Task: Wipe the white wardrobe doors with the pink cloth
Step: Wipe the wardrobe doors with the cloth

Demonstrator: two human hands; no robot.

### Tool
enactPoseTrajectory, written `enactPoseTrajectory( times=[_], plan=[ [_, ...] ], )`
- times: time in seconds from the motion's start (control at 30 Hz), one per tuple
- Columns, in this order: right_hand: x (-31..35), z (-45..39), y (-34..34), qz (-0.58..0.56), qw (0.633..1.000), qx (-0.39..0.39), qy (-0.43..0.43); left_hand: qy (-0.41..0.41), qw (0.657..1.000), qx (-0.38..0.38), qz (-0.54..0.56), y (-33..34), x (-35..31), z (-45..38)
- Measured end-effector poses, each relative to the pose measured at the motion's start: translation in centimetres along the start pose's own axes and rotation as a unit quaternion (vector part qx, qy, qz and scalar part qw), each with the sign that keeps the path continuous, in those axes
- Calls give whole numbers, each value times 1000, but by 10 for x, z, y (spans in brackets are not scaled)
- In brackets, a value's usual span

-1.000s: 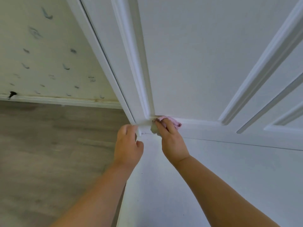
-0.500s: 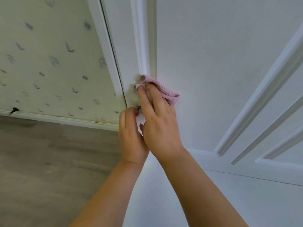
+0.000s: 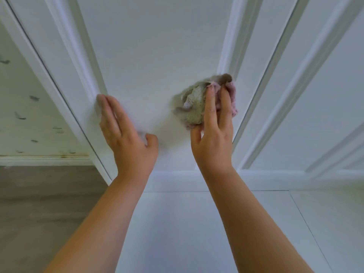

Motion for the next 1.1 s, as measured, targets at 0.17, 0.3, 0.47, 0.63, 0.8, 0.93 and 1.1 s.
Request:
enactPoseTrajectory(
  times=[0.17, 0.3, 0.47, 0.63, 0.8, 0.93, 1.1],
  plan=[
    [-32, 60, -2, -32, 996, 78, 22, -19, 998, 51, -16, 5, 5, 13],
    [-71, 138, -3, -174, 907, 160, 347, -67, 968, 231, -67, 14, 16, 49],
    [-90, 199, 14, -299, 701, 190, 619, -188, 863, 445, -150, 16, 27, 81],
    [-61, 160, 36, -578, 460, 205, 642, -327, 860, 390, -37, 10, 16, 95],
    [-43, 139, 39, -645, 413, 288, 575, -379, 822, 409, 117, 17, -8, 104],
    [-53, 131, 30, -591, 470, 290, 587, -391, 853, 315, 145, 35, 4, 122],
    [-46, 134, 21, -497, 527, 252, 642, -423, 842, 241, 232, 30, 47, 143]
  ],
)
Point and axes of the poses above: each hand's wrist, its own z-axis away from the middle knuckle, its own y-axis out of the palm, x = y × z, the point moved 4 cm from there along -z, towards the middle knuckle, and after that the axes turned 14 degrees about -z, right-handed, at the moved point
